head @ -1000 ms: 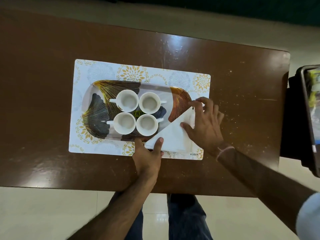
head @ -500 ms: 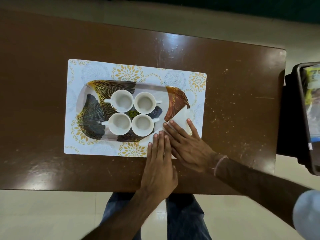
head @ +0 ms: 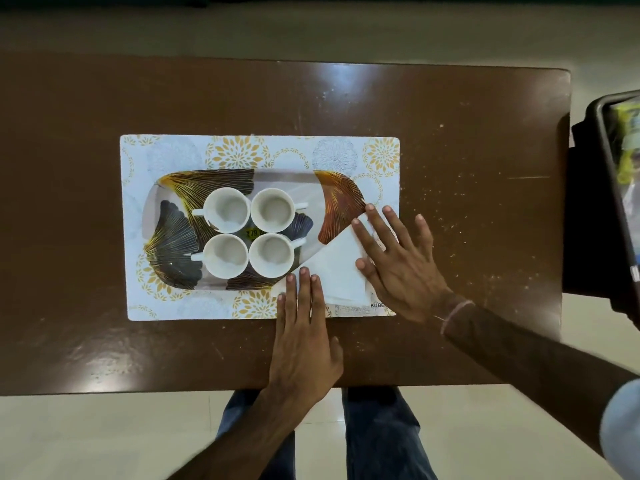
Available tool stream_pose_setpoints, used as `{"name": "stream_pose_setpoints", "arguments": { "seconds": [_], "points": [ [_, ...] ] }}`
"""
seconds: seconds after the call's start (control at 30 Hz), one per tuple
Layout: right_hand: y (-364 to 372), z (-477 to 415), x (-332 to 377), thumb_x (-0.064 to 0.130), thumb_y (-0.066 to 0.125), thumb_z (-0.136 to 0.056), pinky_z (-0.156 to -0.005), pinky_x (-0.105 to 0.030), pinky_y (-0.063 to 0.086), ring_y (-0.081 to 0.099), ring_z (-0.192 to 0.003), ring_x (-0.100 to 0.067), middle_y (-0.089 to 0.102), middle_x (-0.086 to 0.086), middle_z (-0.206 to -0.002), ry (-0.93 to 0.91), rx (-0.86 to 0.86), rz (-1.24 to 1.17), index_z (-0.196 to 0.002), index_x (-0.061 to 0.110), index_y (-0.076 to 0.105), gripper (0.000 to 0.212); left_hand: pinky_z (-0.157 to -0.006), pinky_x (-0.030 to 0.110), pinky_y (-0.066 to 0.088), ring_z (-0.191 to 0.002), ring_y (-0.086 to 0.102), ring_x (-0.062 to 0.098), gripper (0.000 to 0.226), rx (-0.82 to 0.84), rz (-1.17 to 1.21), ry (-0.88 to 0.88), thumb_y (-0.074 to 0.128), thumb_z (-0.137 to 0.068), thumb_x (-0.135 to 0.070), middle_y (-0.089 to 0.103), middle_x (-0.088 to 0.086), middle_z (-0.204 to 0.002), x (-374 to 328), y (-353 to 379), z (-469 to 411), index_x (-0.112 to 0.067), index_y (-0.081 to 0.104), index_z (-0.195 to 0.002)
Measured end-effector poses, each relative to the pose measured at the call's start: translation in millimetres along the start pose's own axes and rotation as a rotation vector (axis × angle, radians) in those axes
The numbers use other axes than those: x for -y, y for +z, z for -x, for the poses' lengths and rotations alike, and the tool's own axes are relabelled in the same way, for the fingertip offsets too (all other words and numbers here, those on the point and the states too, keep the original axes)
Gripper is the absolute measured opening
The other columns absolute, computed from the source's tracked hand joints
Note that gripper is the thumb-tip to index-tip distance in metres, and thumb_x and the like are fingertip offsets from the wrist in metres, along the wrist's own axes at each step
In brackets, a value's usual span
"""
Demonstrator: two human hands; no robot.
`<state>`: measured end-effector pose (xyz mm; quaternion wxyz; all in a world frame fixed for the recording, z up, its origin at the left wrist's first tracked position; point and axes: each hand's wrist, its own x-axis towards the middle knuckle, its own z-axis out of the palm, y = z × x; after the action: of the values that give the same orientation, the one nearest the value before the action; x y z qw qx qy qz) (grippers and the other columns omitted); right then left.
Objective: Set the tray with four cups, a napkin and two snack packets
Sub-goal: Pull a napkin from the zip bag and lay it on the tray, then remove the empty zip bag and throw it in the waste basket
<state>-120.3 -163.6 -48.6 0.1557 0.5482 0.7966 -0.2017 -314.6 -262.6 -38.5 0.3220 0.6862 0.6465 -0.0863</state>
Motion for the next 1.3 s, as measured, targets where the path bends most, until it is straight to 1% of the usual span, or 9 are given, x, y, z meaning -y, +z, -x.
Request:
{"name": "stream_pose_setpoints", "arguments": {
  "seconds": [0.13,0.3,0.47,0.6,0.83,0.97,1.07,1.2,1.3],
  "points": [
    [-1.2,3.0,-1.1,0.058,0.005,-0.101,-0.119,-0.062,0.003,0.007,-0.155,-0.030,0.001,-0.004,-0.169,0.021,0.005,-0.077,-0.159,0.031,0.007,0.063,-0.125,0.048,0.003,-0.153,-0.016,0.027,0.101,0.029,-0.009,-0.001,0.058,-0.087,-0.040,-0.015,0.008,-0.167,-0.7,-8.9,0.8,-0.014,-0.007,-0.159],
    [-7.8,8.7,-8.1,0.058,0.009,-0.102,-0.117,-0.063,0.006,0.011,-0.154,-0.029,-0.001,-0.002,-0.169,0.071,-0.048,-0.179,-0.158,0.035,0.007,0.061,-0.116,0.048,0.030,-0.146,0.032,0.024,0.072,-0.201,0.181,0.090,0.065,-0.084,-0.030,0.041,0.006,-0.156,-19.6,-26.9,2.8,-0.020,0.036,-0.148],
    [-19.1,19.0,-53.6,0.056,0.018,-0.103,-0.117,-0.058,0.012,0.021,-0.149,-0.026,0.007,0.000,-0.167,0.231,-0.143,-0.339,-0.152,0.034,0.029,0.055,-0.112,0.044,0.038,-0.131,0.052,0.024,0.055,-0.236,0.281,0.251,0.064,-0.088,-0.035,0.057,0.005,-0.143,-62.7,-37.4,-41.4,-0.015,0.054,-0.137],
    [-26.6,30.0,-111.7,0.055,0.026,-0.103,-0.113,-0.051,0.019,0.023,-0.146,-0.026,0.012,0.001,-0.165,0.412,-0.268,-0.424,-0.146,0.034,0.040,0.049,-0.110,0.046,0.039,-0.132,0.049,0.021,0.056,-0.146,0.224,0.350,0.064,-0.089,-0.036,0.054,0.002,-0.145,-118.9,-46.5,-107.3,-0.019,0.050,-0.141],
    [-30.3,71.5,-229.6,0.053,0.035,-0.101,-0.111,-0.056,0.021,0.026,-0.144,-0.027,0.025,0.002,-0.160,0.681,-0.493,-0.498,-0.139,0.031,0.049,0.046,-0.111,0.046,0.030,-0.134,0.041,0.022,0.061,-0.063,0.059,0.542,0.059,-0.090,-0.039,0.048,0.002,-0.145,-244.9,-42.6,-194.4,-0.023,0.041,-0.145],
    [-26.0,101.4,-284.0,0.048,0.043,-0.098,-0.104,-0.053,0.030,0.036,-0.135,-0.029,0.039,-0.001,-0.150,0.806,-0.632,-0.508,-0.130,0.027,0.057,0.040,-0.106,0.045,0.031,-0.131,0.041,0.023,0.058,-0.078,0.009,0.671,0.059,-0.088,-0.040,0.049,0.003,-0.141,-317.5,-31.1,-218.5,-0.023,0.044,-0.142],
    [-11.9,131.5,-325.0,0.048,0.045,-0.098,-0.101,-0.049,0.029,0.037,-0.134,-0.026,0.042,0.000,-0.145,0.953,-0.689,-0.496,-0.123,0.027,0.060,0.036,-0.104,0.044,0.031,-0.129,0.041,0.024,0.054,-0.049,-0.015,0.747,0.058,-0.087,-0.040,0.050,0.003,-0.137,-378.4,-10.8,-227.2,-0.022,0.049,-0.137],
    [14.7,167.1,-370.9,0.044,0.053,-0.093,-0.101,-0.049,0.033,0.038,-0.131,-0.030,0.042,-0.006,-0.141,1.237,-0.698,-0.576,-0.120,0.022,0.058,0.035,-0.103,0.047,0.031,-0.127,0.041,0.026,0.051,0.023,-0.074,0.855,0.059,-0.085,-0.044,0.050,0.005,-0.131,-445.0,24.8,-230.3,-0.022,0.053,-0.131],
    [31.5,180.3,-389.8,0.035,0.064,-0.085,-0.100,-0.043,0.038,0.046,-0.122,-0.034,0.047,-0.013,-0.131,1.414,-0.836,-0.690,-0.122,0.010,0.051,0.047,-0.100,0.048,0.033,-0.123,0.044,0.027,0.052,0.069,-0.104,0.902,0.060,-0.083,-0.053,0.050,0.004,-0.124,-476.7,54.3,-228.5,-0.025,0.054,-0.126]
  ]
}}
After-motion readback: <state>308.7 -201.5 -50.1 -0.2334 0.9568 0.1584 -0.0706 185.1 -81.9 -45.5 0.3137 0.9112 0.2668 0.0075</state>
